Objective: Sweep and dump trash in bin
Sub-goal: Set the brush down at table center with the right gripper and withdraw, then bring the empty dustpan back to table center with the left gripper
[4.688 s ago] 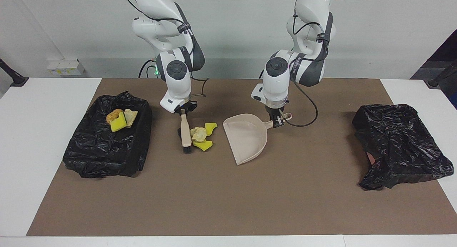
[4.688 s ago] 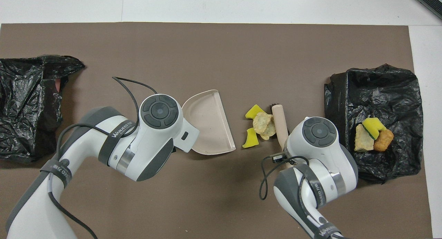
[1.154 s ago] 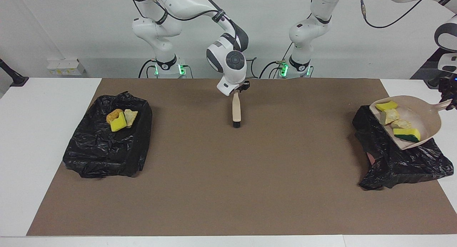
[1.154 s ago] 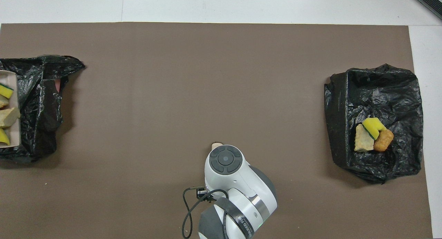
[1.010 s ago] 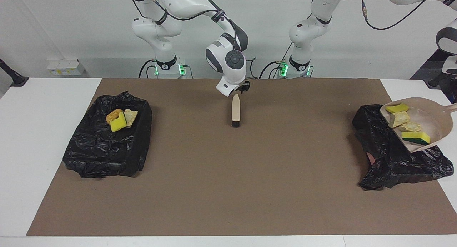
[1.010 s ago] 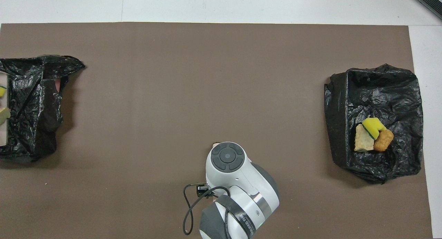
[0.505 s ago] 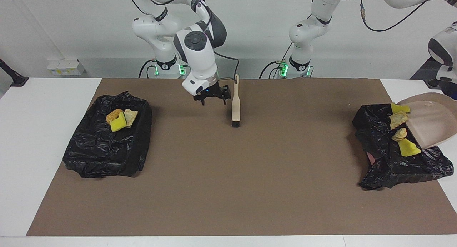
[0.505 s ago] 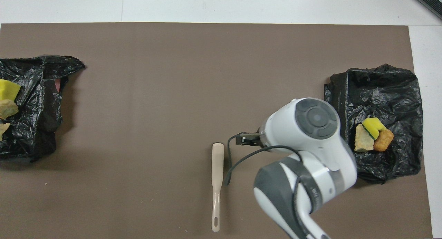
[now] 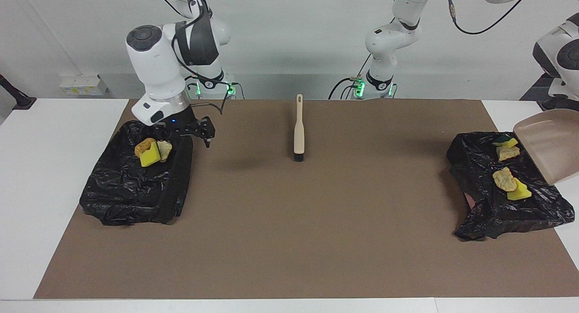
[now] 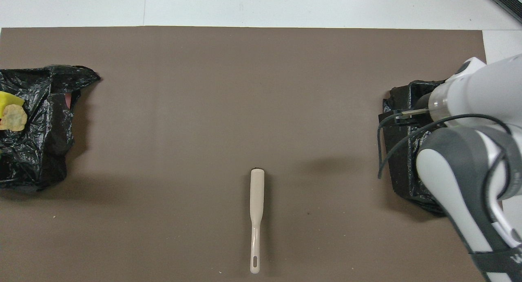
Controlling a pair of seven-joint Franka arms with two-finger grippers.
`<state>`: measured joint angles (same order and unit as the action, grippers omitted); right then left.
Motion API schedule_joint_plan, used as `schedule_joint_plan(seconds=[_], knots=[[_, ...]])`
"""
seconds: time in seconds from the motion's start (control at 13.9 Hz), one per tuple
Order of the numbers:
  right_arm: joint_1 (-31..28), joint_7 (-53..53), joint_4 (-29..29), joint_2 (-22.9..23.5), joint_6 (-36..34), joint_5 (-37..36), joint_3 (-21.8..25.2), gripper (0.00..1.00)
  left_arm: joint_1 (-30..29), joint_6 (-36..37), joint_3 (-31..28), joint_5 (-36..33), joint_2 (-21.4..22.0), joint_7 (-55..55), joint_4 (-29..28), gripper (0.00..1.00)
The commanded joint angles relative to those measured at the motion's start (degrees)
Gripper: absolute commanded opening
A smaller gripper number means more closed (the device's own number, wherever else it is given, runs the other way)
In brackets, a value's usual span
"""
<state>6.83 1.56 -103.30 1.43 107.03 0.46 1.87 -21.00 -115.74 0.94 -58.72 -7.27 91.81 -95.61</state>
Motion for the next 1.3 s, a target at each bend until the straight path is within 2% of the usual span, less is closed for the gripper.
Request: schedule_joint_plan(seconds=[0.0,0.07,0.22,0.43,0.5,0.79,0.94,1.08,1.23], knots=[[0.4,-2.8,6.1,-2.5,-10.4,-1.3,2.6,1.0,3.5,4.9,-0.1,-0.8,1.0,-1.2,1.6,0.0],[-0.3,-4.1,6.5,-4.0,-13.4,-1.4,2.9,1.0,4.1,6.0,0.2,-0.1,1.0,-1.3,1.6,0.0],[-1.6,-5.1,5.7,-8.5,-17.9,-1.3,2.7,1.0,5.7,7.5,0.3,9.0,0.9,-2.1,1.4,0.0],[-1.5,-4.8,3.8,-9.3,-16.2,-1.3,3.1,1.0,6.8,9.8,0.6,21.1,1.0,-9.5,0.7,0.0],[-1.3,-4.7,4.0,-9.1,-16.0,-1.1,4.5,1.0,8.3,11.7,0.5,25.5,0.8,-12.8,0.6,0.0],[-1.3,-5.3,6.3,-8.9,-20.4,-0.8,5.2,1.0,14.1,12.6,0.6,38.5,1.9,-32.4,-4.5,0.0],[-1.0,-5.3,6.8,-8.4,-20.5,-0.8,5.7,1.0,18.7,13.3,0.6,41.9,1.6,-42.5,-6.2,0.0],[-1.1,-5.3,8.8,-6.6,-20.7,-1.0,5.7,1.0,23.9,12.1,0.6,45.1,0.3,-58.9,-7.8,0.0],[-1.1,-5.3,11.2,-5.7,-20.6,-0.4,5.7,1.0,30.5,9.7,0.6,47.7,-2.7,-71.9,-7.8,0.0]])
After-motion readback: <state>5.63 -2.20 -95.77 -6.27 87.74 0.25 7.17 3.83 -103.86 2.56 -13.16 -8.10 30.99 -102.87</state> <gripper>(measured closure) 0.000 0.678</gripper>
